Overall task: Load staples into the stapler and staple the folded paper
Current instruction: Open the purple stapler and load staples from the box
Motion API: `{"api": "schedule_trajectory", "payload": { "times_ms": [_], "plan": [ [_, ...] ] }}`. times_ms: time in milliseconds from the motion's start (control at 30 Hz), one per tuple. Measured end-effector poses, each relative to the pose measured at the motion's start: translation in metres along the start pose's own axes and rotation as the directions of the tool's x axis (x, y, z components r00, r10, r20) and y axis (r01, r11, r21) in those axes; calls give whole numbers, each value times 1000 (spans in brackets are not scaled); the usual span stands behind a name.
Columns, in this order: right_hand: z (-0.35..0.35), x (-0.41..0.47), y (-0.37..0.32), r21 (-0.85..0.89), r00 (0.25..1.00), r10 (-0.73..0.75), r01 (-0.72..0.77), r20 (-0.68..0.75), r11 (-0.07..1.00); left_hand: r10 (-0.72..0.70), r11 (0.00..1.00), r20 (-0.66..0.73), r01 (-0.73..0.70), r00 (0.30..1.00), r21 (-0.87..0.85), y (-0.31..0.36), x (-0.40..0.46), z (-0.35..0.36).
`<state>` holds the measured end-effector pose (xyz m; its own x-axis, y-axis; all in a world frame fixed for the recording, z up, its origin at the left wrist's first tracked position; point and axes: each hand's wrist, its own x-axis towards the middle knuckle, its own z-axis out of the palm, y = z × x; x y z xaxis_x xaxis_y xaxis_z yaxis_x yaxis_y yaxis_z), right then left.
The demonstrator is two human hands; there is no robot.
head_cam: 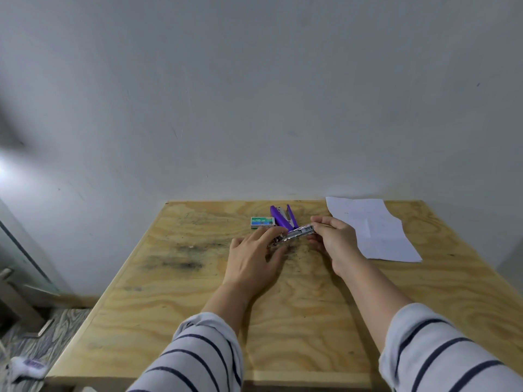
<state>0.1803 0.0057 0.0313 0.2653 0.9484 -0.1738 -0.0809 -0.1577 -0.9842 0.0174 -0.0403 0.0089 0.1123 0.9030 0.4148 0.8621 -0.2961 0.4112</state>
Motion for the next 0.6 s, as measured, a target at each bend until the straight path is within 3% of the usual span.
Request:
{"api": "schedule_trajectory", "payload": {
  "times_ms": [267,333,467,600],
  "plan": [
    [3,-4,8,-89,996,-39,32,-77,995,-43,996,-58,39,997,-75,-1,-3,3],
    [3,-5,10,-230,987,-136,113,-89,967,-56,994,-38,52,998,-91,-2,-4,4],
    [1,-14,13,-554,916,-401,348,26,756,-35,998,-47,33,998,-59,-5,-5,5],
    [-9,-18,19,-618,809,-552,542,201,569,-20,999,-62,18,998,-34,-4,-6,4]
  ]
}}
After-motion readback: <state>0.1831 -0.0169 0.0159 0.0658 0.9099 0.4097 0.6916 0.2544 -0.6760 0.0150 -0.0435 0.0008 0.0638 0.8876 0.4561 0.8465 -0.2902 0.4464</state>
